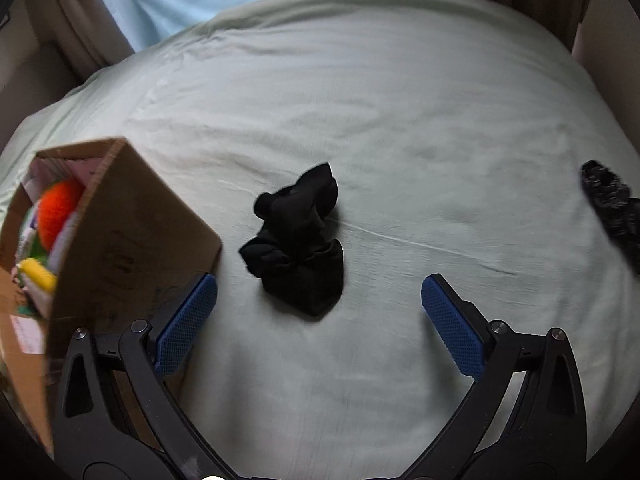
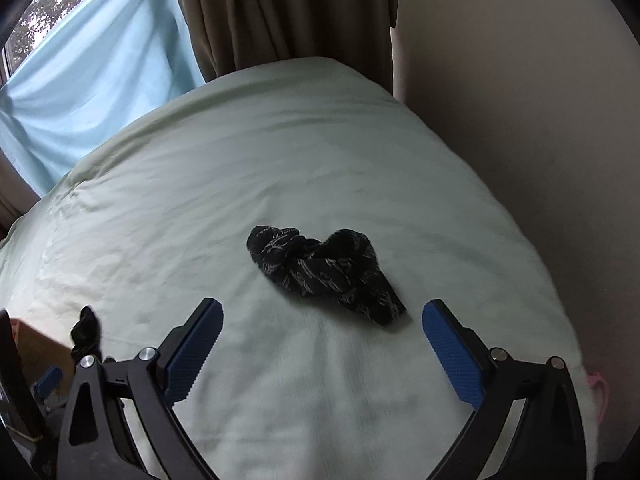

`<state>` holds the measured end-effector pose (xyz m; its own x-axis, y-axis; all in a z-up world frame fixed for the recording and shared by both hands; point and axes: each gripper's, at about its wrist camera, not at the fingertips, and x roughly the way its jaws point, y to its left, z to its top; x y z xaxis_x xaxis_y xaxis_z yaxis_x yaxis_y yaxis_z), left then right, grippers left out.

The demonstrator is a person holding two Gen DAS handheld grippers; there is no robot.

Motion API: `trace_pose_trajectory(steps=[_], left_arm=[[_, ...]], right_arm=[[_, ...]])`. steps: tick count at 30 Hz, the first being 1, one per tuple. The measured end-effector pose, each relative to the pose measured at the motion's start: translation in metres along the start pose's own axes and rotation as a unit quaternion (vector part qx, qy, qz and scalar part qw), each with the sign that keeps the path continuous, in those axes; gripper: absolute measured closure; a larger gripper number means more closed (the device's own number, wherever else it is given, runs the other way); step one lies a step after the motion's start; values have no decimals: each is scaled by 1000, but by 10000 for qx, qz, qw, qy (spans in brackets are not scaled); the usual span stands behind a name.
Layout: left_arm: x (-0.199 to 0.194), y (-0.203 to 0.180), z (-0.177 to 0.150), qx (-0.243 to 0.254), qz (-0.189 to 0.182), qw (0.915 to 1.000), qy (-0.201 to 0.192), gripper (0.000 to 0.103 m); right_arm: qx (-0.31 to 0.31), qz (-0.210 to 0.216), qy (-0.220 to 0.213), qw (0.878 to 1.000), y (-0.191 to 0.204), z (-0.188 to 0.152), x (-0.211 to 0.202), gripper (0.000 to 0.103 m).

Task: Organize soft objects
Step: 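Grasp the black sock with the left tool while the right tool grasps the black gloves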

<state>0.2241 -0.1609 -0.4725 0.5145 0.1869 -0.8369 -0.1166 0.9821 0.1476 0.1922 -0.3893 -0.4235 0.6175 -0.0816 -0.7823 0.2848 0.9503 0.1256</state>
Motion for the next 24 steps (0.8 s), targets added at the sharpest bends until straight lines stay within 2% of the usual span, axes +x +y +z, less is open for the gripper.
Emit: trace_pose_trajectory(steps=[4,10,13,15,16,18,19,21,24], left_arm=[[21,-2,0,-61,43,10000,58,2],[32,-3,12,-147,-67,9998,-127,3],[36,-3,20,-179,-173,9996,-155,10],[39,0,25,-269,-308,9990,-156,22],[41,2,28,-309,-379,9987,-159,26],[43,3,32,-348,-511,9980,-163,43],[43,3,33,-325,-551,9978,-179,49],[43,0,36,-248,-621,9976,-205,71],[42,-3,41,-96,-694,9973,-232,81]], right_arm=[[22,25,-30,10000,4,3,26,3],[-43,0,-43,10000,14,8,58,3],[-36,-53,-107,9999,15,10,65,4],[-17,-92,-149,9998,14,12,70,7],[-22,-131,-154,9998,14,13,73,14],[-86,-196,-135,9997,14,15,80,24],[-105,-187,-150,9997,15,17,84,28],[-147,-163,-171,9996,16,17,85,36],[-259,-69,-212,9994,20,15,82,48]])
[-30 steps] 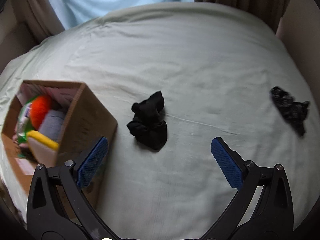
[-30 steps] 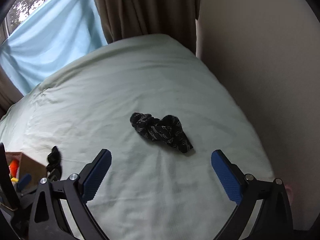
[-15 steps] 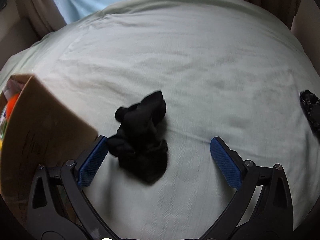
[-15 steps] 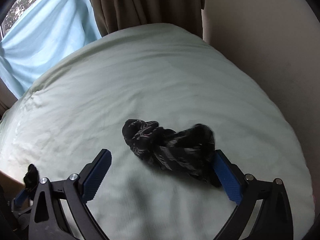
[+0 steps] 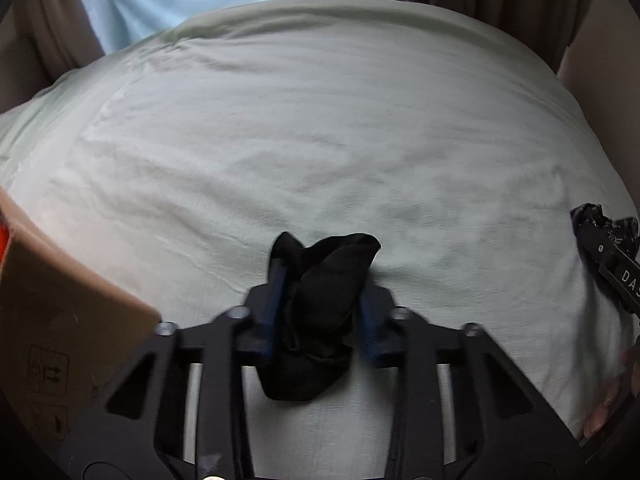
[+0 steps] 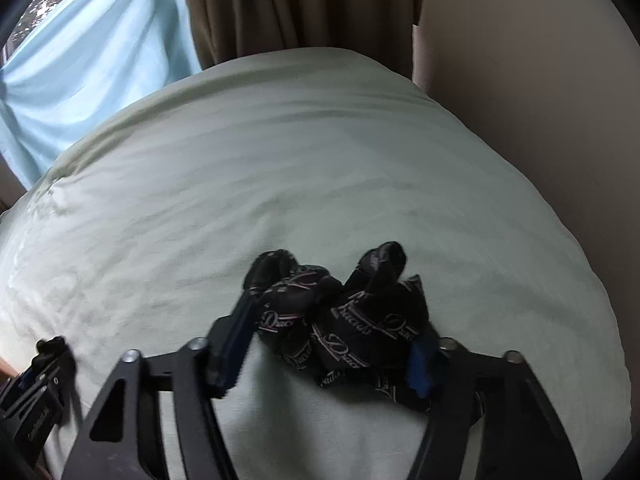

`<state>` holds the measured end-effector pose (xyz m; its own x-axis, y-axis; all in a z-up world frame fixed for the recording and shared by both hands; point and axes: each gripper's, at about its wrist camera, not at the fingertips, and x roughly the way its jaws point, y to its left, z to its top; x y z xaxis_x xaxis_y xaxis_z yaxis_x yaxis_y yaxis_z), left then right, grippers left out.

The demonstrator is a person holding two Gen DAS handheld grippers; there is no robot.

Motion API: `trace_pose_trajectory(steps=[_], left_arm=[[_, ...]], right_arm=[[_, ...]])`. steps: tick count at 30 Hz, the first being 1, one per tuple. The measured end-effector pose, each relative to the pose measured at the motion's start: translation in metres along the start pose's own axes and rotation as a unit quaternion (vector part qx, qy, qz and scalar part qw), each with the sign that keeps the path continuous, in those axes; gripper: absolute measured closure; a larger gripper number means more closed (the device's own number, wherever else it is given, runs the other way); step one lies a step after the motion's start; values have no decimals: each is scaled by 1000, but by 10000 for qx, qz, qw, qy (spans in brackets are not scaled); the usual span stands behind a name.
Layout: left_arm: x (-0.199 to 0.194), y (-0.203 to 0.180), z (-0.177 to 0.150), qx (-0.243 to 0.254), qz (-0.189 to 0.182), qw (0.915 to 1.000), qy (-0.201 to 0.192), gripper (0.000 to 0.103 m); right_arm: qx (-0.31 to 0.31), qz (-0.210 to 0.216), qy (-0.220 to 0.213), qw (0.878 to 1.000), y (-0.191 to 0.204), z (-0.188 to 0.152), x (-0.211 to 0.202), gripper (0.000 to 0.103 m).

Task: Organize soft objects
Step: 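Grasp the black sock with the left tool while the right tool grasps the black gloves, then carry the black sock and black gloves into the box and release both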

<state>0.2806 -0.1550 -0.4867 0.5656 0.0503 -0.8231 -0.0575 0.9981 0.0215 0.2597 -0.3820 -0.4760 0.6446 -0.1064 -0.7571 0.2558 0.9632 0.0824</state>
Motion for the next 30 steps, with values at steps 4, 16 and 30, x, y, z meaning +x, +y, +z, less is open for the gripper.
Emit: trace_pose_trajectory(steps=[4,16,30], left_arm=[[-8,-3,0,30,-41,10000,11,83],[-70,-3,17,119,-231,9994,-228,84],[-236,45,69,-32,-538,9959,-727,84]], right_arm=[[-57,136,-20,9999,4,0,-6,54],[-27,299,-259,9992,12,17,-69,54],[-181,590,-478,9970,59,56,-238,54]])
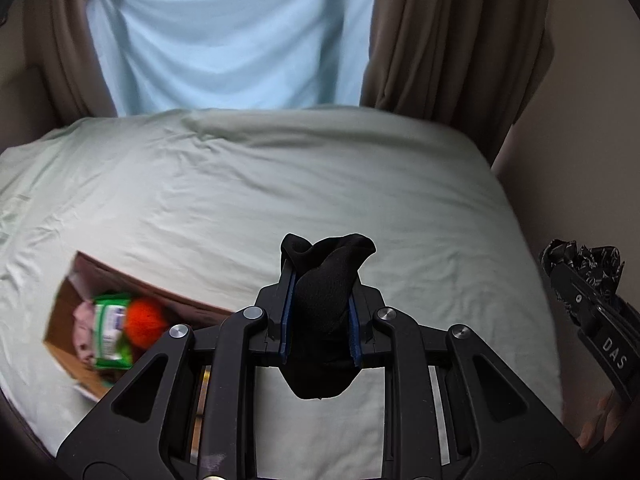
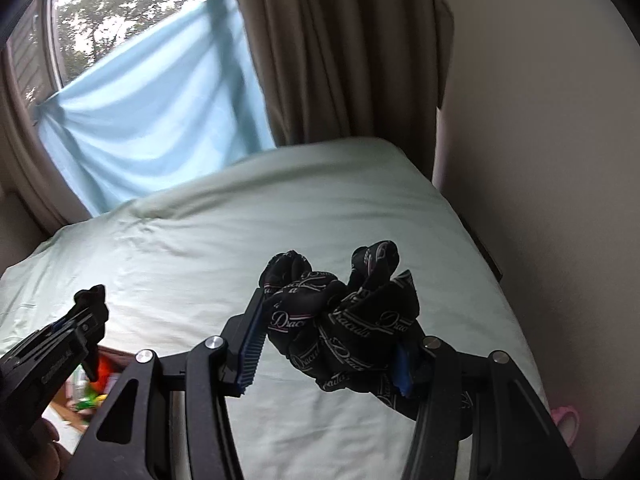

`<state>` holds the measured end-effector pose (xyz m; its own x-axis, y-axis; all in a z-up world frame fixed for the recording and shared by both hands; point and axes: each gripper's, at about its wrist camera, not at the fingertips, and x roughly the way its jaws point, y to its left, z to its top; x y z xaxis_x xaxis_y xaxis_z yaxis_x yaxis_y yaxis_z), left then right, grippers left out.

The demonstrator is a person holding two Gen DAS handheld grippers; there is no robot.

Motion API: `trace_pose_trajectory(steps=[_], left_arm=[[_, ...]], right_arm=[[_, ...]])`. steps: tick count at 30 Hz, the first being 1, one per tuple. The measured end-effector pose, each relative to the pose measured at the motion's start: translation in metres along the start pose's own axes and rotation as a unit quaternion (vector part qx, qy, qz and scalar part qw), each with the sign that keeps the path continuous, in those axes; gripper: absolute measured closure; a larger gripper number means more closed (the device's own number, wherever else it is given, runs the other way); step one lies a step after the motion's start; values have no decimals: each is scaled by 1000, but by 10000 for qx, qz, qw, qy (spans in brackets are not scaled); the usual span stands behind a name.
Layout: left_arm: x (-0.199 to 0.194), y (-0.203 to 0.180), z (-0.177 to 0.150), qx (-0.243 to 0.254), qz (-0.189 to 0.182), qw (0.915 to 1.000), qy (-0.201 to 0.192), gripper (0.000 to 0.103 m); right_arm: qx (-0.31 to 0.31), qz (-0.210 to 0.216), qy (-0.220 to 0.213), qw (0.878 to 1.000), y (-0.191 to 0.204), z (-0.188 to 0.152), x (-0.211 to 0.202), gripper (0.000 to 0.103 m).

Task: Organize soft objects
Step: 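Carry the black sock and black gloves into the box and release both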

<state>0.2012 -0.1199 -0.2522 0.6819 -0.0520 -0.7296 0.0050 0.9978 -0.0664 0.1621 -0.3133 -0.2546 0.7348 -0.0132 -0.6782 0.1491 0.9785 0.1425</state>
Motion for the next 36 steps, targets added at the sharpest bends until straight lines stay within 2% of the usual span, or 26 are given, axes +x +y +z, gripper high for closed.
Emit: trace_pose_trajectory(steps=[8,16,19,26,31,36], left_arm=[[-74,70,25,-114,-83,9999,43,84],[-106,170,27,-73,14,9997,223,84],[-109,206,21,-52,90,9995,286,84],[-94,284,3,-14,209,9979,613,84],[-67,314,-9,82,235,9956,900,84],[-31,328,-24,171,166,9909,1327,84]], right_arm=[[-255,342,-125,9990,83,8,-85,54],[-245,842,104,9961,177,-8,-115,54],[-247,970,259,9946,210,-17,-110,54],[-158,1005,708,9923,260,-39,-78,54],[-164,1041,1074,9886,288,-59,-49,54],[-330,1038,1503,9826,309,-82,-21,54]])
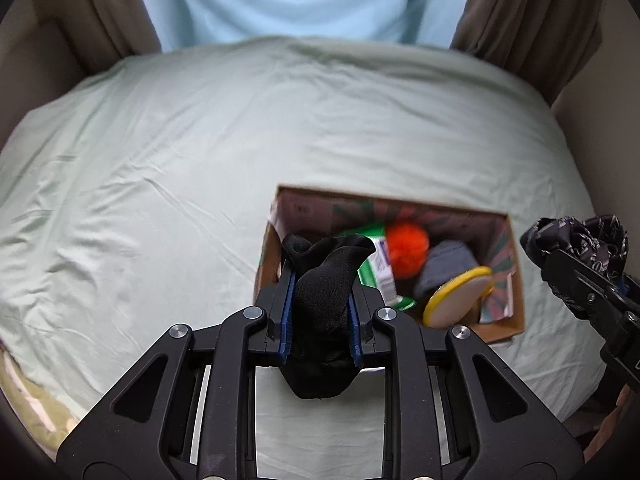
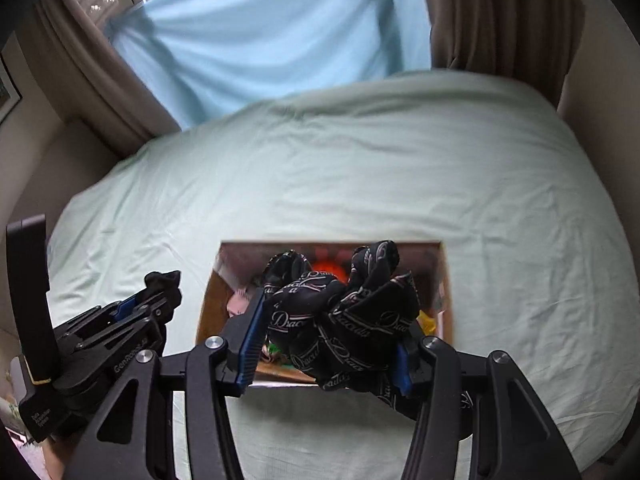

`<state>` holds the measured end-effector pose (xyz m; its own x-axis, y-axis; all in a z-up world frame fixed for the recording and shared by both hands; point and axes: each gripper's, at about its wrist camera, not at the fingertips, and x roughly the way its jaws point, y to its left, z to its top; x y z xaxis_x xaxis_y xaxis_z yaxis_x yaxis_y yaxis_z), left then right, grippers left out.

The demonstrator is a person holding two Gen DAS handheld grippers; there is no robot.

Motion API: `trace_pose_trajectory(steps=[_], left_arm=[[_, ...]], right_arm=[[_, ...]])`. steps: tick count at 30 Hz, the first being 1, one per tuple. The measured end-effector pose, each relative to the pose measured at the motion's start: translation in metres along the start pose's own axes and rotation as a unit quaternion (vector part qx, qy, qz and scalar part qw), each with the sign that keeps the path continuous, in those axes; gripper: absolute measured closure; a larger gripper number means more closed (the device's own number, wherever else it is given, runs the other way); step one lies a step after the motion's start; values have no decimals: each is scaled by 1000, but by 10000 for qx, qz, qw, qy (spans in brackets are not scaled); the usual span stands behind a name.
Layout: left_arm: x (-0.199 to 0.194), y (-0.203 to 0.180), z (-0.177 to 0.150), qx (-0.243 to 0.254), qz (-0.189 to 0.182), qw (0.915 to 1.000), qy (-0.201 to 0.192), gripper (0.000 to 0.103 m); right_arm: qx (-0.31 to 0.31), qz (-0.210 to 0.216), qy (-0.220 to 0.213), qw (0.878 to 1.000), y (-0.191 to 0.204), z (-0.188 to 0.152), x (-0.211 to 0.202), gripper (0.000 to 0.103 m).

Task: Organize soft objects

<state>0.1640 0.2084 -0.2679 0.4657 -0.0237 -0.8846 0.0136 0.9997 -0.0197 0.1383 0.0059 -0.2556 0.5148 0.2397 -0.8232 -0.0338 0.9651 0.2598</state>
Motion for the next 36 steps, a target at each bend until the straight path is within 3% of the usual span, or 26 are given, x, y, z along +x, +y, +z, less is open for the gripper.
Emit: trace_pose_trajectory(steps=[9,13,14,16,17,18,20,21,22,36], left_arm=[[73,-2,-15,120,-135,9959,884,84],[92,-7,-17,312,-141,9941,1024,84],[96,-8,-16,351,-154,9937,1056,80],[100,-9,-13,358,-175,9929,1118,51],[101,-10,-12,343,-183,9928,1133,12],[102,-9,-11,319,-237,9927,1141,1],[103,-6,-8,252,-418,9921,1154,0],[103,-5,-8,242,-478,9916,1174,0],[104,-5,-8,257,-501,9913,1186,0],[80,-5,-14,475,-494,9922,1045,0]], right_arm=[[251,267,752,9965,1,-5,66,54],[486,397,975,9932,-1,-4,89,54],[555,437,1034,9921,-1,-4,94,53],[720,450,1142,9898,-3,-1,102,49],[778,492,1177,9888,-4,0,104,47],[842,549,1211,9875,-5,2,107,41],[1022,562,1324,9843,-9,4,111,22],[1048,566,1340,9838,-11,5,111,7],[1044,561,1294,9845,-12,6,108,3],[1150,374,1018,9874,-22,-1,77,3]])
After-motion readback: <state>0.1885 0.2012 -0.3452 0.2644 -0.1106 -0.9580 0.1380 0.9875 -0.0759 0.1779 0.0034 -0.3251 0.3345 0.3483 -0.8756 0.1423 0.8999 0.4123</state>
